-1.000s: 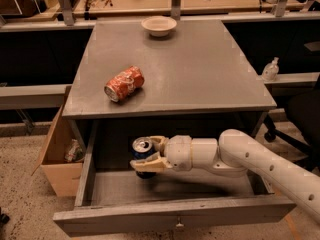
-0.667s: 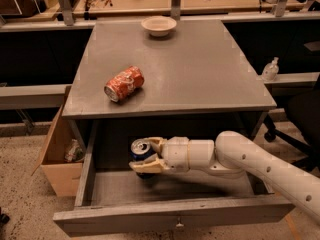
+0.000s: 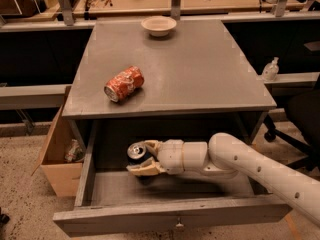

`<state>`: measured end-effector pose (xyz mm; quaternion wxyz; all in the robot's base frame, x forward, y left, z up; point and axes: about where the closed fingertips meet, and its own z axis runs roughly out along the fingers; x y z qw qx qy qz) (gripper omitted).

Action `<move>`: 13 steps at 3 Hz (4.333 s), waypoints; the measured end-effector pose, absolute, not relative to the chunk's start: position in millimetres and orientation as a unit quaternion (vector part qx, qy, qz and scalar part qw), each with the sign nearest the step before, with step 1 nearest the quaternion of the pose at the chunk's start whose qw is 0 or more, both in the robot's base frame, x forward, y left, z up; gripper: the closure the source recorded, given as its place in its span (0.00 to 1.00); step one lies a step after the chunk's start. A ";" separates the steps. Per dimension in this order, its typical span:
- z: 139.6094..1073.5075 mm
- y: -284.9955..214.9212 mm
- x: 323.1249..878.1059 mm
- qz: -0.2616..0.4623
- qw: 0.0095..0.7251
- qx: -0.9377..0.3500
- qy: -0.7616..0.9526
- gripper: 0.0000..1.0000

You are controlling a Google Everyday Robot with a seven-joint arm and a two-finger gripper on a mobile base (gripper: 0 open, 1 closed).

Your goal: Place pepsi can into top drawer

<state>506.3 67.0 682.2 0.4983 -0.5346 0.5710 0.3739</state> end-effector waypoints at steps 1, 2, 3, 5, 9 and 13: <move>675.4 73.9 502.9 0.379 0.496 -0.538 0.567 0.59; 671.2 77.3 500.6 0.375 0.491 -0.540 0.572 0.35; 670.9 76.4 500.2 0.373 0.484 -0.543 0.577 0.12; 679.3 53.4 499.9 0.366 0.472 -0.538 0.595 0.00; 723.3 -53.6 485.8 0.370 0.459 -0.483 0.647 0.68; 822.6 -82.9 497.7 0.427 0.505 -0.435 0.611 0.81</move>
Offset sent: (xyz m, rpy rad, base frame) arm -0.0065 0.0100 -0.0160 -0.0329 0.0109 -0.0023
